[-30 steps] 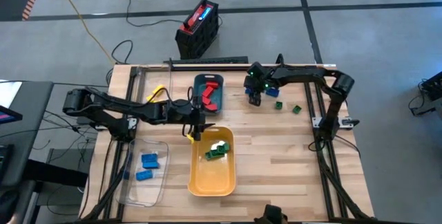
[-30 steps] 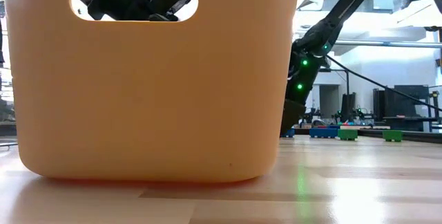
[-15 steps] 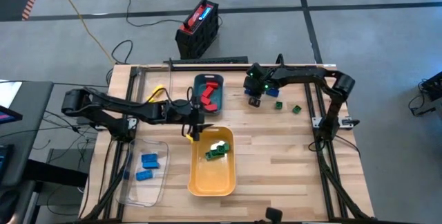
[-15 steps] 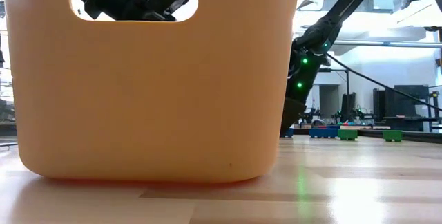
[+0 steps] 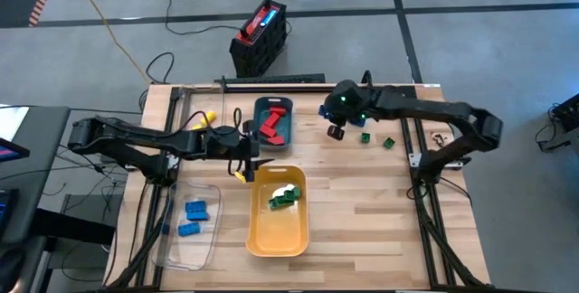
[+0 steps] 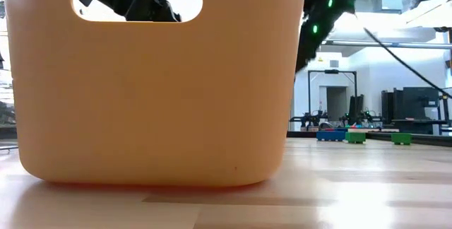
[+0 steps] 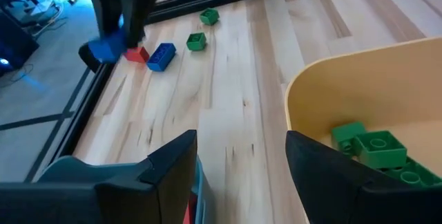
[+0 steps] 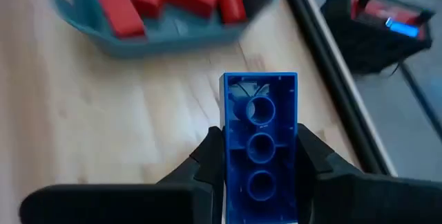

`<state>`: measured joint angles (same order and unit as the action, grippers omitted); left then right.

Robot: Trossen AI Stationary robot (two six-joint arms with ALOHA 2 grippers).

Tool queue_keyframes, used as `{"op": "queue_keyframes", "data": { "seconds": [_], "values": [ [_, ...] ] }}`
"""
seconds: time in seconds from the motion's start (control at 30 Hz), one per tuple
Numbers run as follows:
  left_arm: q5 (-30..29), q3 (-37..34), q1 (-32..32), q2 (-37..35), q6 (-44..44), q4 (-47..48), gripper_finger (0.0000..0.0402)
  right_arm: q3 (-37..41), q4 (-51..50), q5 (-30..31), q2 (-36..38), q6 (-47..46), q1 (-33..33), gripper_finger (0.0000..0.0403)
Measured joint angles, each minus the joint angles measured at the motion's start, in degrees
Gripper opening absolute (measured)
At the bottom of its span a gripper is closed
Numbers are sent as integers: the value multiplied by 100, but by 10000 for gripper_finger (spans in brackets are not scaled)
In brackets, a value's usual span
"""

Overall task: Sort blocks
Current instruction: Put the rectangular blue game piece into the bottom transparent bin

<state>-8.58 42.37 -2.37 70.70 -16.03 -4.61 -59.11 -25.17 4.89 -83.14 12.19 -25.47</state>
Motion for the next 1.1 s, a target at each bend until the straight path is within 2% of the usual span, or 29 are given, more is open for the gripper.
{"op": "queue_keyframes", "data": {
  "seconds": [0.13, 0.3, 0.43, 0.5, 0.7, 0.97, 1.1],
  "values": [
    [0, 0, 0, -4, -2, 8, 217, -341, -241, 319, 337, -368, 703, 101],
    [0, 0, 0, -4, -23, 4, 217, -784, -160, 334, 335, -667, 1578, 101],
    [-28, 0, 76, -4, -182, -49, 217, -891, 543, 334, 318, -672, 2049, 101],
    [-234, 0, 214, -4, -268, -153, 217, -900, 902, 334, 328, -680, 2230, 101],
    [-1371, 0, 721, -69, -478, -237, 217, -898, 1383, 338, 164, -672, 2814, 101],
    [-1892, 0, 1169, -219, -323, 59, 217, -888, 1957, 635, 34, -380, 3486, 101],
    [-1933, -2, 1312, -393, -149, 455, 217, -499, 2788, 647, 30, -267, 3629, 101]
  ]
}}
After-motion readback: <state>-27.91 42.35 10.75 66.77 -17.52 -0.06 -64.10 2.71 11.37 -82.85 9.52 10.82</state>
